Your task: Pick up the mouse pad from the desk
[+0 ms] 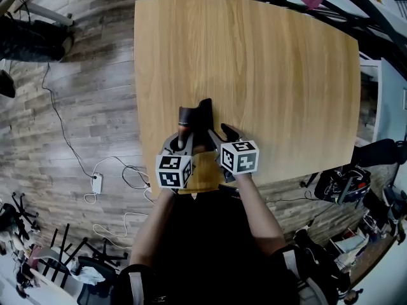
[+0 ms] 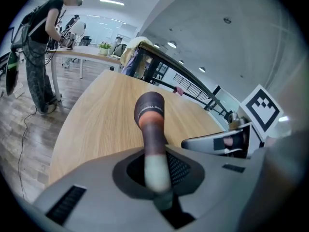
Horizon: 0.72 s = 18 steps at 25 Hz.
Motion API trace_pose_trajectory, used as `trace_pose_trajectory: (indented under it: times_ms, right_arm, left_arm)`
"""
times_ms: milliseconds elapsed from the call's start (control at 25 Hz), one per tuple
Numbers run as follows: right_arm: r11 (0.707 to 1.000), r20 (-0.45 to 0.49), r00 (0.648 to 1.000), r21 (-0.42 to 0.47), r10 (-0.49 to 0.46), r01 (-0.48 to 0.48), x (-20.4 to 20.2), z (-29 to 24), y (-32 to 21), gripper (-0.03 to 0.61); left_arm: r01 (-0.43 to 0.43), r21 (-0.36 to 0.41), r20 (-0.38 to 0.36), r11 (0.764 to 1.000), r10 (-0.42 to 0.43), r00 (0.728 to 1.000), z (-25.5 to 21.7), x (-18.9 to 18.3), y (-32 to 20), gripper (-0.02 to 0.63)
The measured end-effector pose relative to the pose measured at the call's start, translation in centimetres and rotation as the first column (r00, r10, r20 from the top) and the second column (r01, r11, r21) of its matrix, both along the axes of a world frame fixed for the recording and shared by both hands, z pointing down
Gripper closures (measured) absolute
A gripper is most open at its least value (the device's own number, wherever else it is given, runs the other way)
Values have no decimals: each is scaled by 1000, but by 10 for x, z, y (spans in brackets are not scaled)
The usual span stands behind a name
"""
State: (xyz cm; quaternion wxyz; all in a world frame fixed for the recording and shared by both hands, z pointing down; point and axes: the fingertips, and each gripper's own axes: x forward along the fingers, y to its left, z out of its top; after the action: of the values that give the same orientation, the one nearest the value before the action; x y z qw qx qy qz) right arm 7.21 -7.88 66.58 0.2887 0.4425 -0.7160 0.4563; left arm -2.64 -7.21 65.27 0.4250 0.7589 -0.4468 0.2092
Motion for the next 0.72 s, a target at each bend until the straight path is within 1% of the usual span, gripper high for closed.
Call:
trace_pose_trajectory:
  times_ms: [80, 200, 400, 560, 720]
  right_arm:
    - [1000, -5, 1000, 11, 8, -8, 0, -5, 0, 366]
    - [999, -18, 999, 31, 28, -28, 1, -13, 1, 422]
    - [997, -26, 999, 62, 47, -45, 3, -26, 3, 459]
    - [994, -36, 997, 88, 68, -65, 6, -38, 8, 513]
    - [993, -32, 997, 100, 72, -69, -2, -50, 11, 529]
  left_arm:
    - [0, 9, -5, 1000, 0, 1000, -5, -2, 0, 568]
    - [3, 19, -15, 1000, -3, 1000, -12, -6, 2, 568]
    - [6, 47, -16, 999, -5, 1000, -25, -13, 4, 569]
    - [8, 70, -18, 998, -7, 1000, -41, -21, 7, 568]
    - [15, 105, -15, 994, -13, 1000, -59, -34, 9, 569]
